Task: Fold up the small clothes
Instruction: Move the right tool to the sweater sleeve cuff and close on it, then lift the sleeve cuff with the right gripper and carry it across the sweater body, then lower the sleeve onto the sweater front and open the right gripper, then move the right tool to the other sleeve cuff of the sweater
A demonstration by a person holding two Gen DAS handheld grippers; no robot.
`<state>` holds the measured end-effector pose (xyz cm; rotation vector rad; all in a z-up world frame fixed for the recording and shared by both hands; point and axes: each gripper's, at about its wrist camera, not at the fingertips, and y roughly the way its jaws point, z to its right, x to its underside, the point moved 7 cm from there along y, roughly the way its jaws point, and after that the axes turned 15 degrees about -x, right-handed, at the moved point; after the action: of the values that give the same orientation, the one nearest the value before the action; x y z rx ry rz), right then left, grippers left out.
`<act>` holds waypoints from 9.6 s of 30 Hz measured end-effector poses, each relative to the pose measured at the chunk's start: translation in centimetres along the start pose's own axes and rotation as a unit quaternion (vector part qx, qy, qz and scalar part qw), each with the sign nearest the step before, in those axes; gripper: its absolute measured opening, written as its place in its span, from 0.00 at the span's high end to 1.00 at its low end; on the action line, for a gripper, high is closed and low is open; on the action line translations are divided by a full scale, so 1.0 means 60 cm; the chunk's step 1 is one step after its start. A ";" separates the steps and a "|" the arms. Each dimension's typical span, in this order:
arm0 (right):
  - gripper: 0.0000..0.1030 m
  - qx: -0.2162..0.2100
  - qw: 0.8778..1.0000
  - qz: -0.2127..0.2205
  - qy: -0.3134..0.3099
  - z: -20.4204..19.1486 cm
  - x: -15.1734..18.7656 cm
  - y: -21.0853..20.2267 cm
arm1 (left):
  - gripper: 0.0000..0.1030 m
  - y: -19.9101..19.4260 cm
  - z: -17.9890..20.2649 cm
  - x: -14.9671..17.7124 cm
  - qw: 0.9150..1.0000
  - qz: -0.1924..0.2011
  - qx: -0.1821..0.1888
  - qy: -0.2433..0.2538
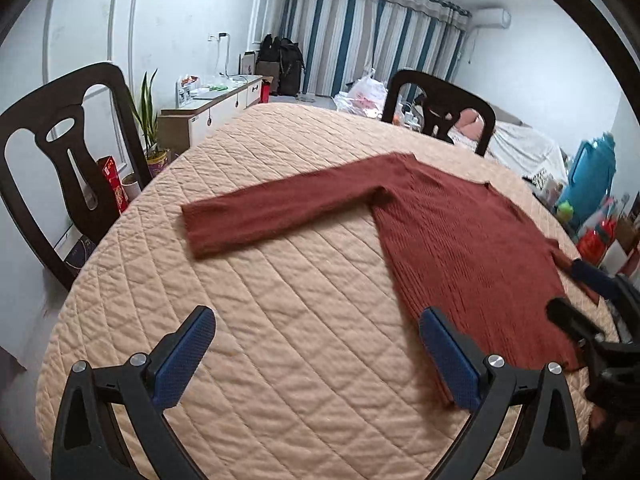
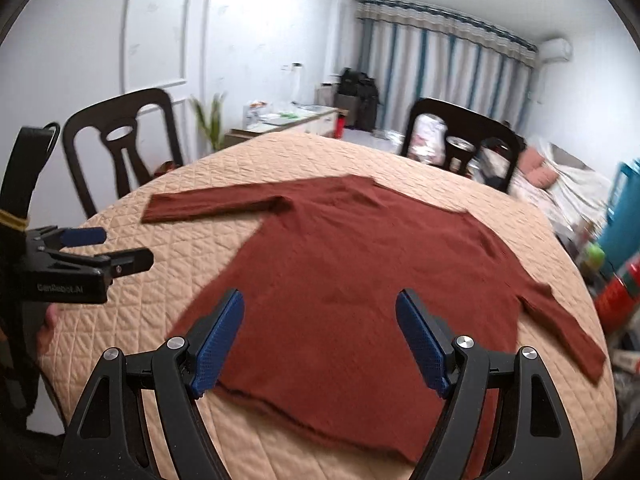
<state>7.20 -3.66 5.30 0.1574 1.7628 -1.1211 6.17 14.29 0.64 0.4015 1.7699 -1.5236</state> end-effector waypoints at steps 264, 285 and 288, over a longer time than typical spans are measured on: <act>0.54 0.179 0.937 0.014 0.299 0.448 0.095 -0.160 | 0.02 0.066 0.415 -0.119 0.969 -0.076 0.175 0.156; 0.51 0.264 0.886 -0.001 0.381 0.581 0.223 -0.258 | 0.02 0.023 0.616 -0.051 0.938 -0.101 0.243 0.227; 0.51 0.258 0.886 -0.008 0.384 0.585 0.228 -0.251 | 0.02 0.025 0.633 -0.042 0.934 -0.107 0.249 0.234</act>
<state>15.52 -43.16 1.20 1.0366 2.0738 -1.6670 21.53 -20.55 1.11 0.9113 1.7959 -2.1795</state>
